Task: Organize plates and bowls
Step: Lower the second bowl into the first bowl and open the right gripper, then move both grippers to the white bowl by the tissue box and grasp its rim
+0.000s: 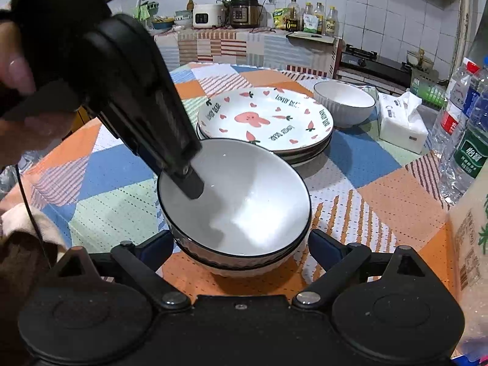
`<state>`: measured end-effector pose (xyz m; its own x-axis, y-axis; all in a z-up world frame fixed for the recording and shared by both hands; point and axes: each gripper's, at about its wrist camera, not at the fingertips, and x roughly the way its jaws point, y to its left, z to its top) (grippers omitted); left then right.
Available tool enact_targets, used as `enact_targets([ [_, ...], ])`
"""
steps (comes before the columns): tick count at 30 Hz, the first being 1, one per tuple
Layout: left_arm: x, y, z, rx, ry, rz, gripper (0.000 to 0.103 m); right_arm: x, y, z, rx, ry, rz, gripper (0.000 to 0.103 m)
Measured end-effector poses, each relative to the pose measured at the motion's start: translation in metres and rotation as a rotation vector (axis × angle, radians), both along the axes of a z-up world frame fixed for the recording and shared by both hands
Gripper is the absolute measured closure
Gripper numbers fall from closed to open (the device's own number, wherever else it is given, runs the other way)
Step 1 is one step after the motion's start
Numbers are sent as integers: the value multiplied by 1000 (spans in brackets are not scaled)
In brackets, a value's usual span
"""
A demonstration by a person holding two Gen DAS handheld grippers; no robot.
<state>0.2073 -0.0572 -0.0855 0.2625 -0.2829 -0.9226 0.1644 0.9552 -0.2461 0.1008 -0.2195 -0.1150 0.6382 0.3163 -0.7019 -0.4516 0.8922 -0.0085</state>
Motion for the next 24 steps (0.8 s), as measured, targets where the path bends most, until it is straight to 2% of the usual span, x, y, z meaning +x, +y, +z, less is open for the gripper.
enact_targets([
  [4,2,12,14,-24,-37,31,78,-1,-12,9,49,7,-6,6],
  [8,9,23,29,-90,-51,49,77,-2,-17,19,54,-15,18,6],
  [17,24,26,75,-170,-152,15,77,23,-39,73,130,-168,49,9],
  [21,35,22,98,-179,-210,-6,77,42,-43,104,151,-226,63,9],
  [24,50,12,106,-137,-251,-25,77,63,-45,127,176,-244,48,9],
])
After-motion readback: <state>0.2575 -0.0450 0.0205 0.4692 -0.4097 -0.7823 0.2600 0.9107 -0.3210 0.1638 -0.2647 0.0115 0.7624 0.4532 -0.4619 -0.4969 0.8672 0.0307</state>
